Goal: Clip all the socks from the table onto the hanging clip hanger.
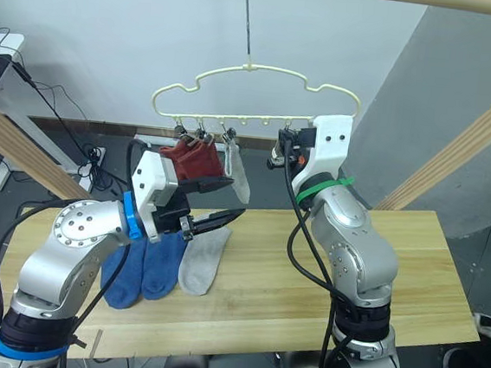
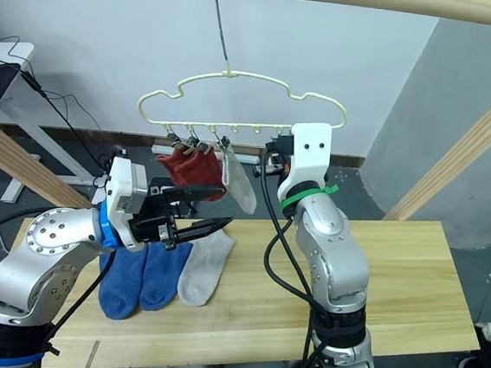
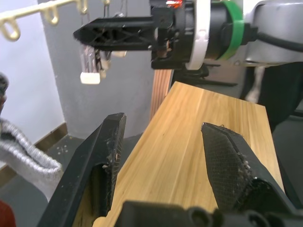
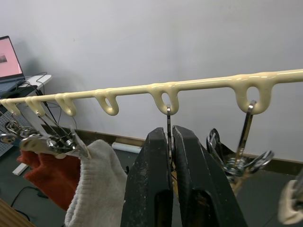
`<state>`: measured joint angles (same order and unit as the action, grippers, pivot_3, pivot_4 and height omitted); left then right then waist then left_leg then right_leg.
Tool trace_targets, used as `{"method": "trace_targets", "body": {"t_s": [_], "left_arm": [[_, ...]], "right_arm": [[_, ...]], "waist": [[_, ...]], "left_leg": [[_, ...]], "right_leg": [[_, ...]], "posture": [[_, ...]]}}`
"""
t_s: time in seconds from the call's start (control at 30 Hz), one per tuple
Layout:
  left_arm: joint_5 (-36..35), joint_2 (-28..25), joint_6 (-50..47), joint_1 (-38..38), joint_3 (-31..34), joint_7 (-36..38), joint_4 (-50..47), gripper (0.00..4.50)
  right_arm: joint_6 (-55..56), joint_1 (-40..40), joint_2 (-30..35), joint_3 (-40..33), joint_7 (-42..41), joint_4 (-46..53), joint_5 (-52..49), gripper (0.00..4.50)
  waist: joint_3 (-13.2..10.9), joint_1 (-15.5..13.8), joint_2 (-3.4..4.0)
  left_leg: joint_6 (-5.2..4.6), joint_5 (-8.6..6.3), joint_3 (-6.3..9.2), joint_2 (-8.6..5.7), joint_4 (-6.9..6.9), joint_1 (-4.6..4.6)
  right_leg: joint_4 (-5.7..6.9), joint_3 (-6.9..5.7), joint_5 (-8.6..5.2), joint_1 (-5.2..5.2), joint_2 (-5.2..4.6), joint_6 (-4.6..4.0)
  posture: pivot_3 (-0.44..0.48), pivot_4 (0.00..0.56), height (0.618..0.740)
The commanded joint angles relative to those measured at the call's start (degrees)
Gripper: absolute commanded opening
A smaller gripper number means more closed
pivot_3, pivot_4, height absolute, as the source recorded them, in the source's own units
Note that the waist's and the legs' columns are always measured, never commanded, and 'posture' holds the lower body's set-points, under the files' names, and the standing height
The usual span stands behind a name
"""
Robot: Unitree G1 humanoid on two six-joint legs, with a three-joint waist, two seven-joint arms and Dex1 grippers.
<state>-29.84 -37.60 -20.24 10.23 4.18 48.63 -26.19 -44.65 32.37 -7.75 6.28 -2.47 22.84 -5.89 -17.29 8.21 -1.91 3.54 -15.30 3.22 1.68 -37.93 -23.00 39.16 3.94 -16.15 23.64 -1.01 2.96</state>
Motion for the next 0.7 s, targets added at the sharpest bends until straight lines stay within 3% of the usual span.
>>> {"method": "trace_targets", "body": {"t_s": [0.03,0.17,0.27,0.37,0.47,0.7], "left_arm": [[0.4,1.1,-4.4,-3.6,0.1,-5.1,-2.2,2.79],[1.2,4.2,-8.9,-9.2,-0.4,-11.4,-1.0,2.96],[8.3,9.9,-8.6,-11.1,-3.0,-21.1,3.7,3.57],[13.3,14.1,-9.0,-10.8,-5.4,-26.6,8.6,4.47],[16.7,17.4,-10.8,-8.6,-5.4,-32.1,14.2,4.47],[19.0,19.9,-10.7,-3.6,-5.0,-34.0,22.1,4.47]], "right_arm": [[1.2,0.1,0.2,-0.1,-0.2,2.4,-0.8,0.01],[1.4,0.1,0.4,-0.1,-0.3,2.2,-0.9,0.00],[1.4,0.2,0.7,0.1,-0.6,2.1,-0.9,0.00],[1.2,0.1,0.8,0.3,-0.9,2.1,-1.0,0.00],[0.9,0.1,0.7,0.6,-1.1,2.3,-1.0,0.00],[-0.2,-0.5,0.8,1.0,-1.3,3.2,-1.0,0.00]], "waist": [[0.0,0.1,0.00],[0.0,0.2,0.00],[0.1,0.0,0.02],[0.1,-0.1,-0.04],[0.1,-0.1,-0.04],[0.1,0.1,-0.05]], "left_leg": [[0.00,0.00,0.01,0.00,0.00,0.00],[0.00,0.00,0.06,0.02,0.01,0.01],[0.00,0.00,0.08,0.02,-0.01,0.01],[-0.01,0.00,0.04,-0.04,-0.07,0.01],[-0.01,0.00,0.03,-0.05,-0.08,0.02],[-0.03,0.03,-0.03,-0.08,-0.12,0.04]], "right_leg": [[0.00,0.01,0.00,0.00,0.00,0.00],[0.01,0.01,0.00,0.01,-0.03,0.00],[0.04,-0.01,0.00,0.01,-0.03,0.00],[0.13,-0.02,0.02,-0.01,-0.09,0.03],[0.27,-0.02,0.02,0.03,-0.08,0.03],[0.46,-0.04,0.06,0.09,-0.02,-0.04]], "posture": [[-0.190,0.245,0.740],[-0.188,0.245,0.740],[-0.192,0.245,0.740],[-0.192,0.246,0.740],[-0.199,0.250,0.740],[-0.218,0.261,0.740]]}}
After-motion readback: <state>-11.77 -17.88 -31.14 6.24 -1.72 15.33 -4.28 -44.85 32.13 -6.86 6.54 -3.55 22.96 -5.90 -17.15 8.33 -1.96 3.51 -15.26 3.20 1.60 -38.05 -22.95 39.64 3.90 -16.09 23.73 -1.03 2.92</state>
